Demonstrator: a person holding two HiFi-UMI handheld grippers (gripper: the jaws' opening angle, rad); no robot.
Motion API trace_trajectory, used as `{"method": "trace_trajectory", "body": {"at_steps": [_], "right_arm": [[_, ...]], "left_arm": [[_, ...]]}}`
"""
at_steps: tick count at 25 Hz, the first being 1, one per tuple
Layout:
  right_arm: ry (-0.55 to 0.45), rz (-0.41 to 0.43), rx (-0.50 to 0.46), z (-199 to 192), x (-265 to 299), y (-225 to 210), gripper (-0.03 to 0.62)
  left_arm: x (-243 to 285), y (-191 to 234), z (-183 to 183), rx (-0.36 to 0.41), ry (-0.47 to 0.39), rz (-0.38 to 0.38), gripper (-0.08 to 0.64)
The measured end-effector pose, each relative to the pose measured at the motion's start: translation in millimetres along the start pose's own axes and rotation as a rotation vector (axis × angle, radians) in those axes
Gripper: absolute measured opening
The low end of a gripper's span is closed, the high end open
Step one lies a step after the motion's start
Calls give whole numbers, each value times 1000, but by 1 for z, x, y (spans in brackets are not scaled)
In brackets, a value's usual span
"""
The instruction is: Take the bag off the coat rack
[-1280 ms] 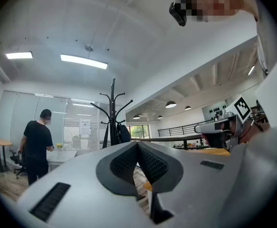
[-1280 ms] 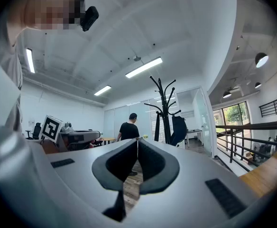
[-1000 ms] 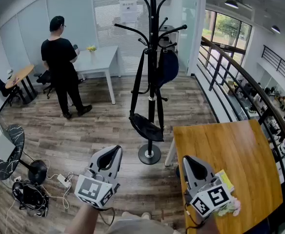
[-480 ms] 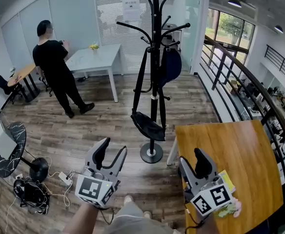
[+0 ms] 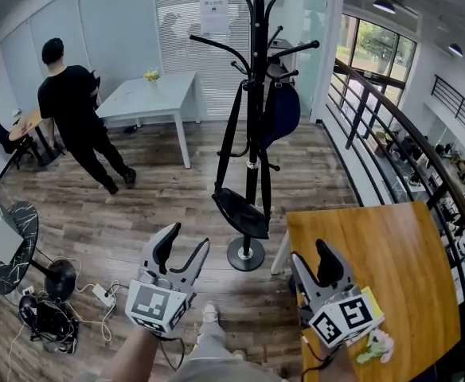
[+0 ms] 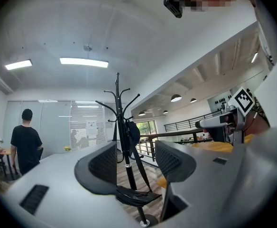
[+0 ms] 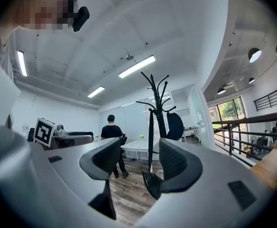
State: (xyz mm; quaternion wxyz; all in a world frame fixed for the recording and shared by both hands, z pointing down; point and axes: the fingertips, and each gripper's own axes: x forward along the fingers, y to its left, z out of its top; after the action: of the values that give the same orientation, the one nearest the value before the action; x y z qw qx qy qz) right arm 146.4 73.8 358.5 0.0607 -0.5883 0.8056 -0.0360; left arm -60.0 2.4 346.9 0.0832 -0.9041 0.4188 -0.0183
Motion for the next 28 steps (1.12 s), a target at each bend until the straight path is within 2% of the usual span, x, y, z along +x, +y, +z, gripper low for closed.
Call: {"method": "trace_trajectory", "body": {"at_steps": [5,14,20,24,28], "right_arm": [[16,0,-16,-5,41,-12,252],[20,-37,-46,10,139,-47,252],[22,-74,-62,19,210,-67,252],[29,-116,-67,14,251,-85,252],[37,-169,-46,6,282,-102,252]], "left_arm": [[36,25,-7,-7,-7,-14,257],[136,85,-8,-2,-10,-76,257],[194,125,1,-19,-76,-130,256],[234,146,-15,14,-48,-189,256],[269,158,-30,8,-24,-242,256]]}}
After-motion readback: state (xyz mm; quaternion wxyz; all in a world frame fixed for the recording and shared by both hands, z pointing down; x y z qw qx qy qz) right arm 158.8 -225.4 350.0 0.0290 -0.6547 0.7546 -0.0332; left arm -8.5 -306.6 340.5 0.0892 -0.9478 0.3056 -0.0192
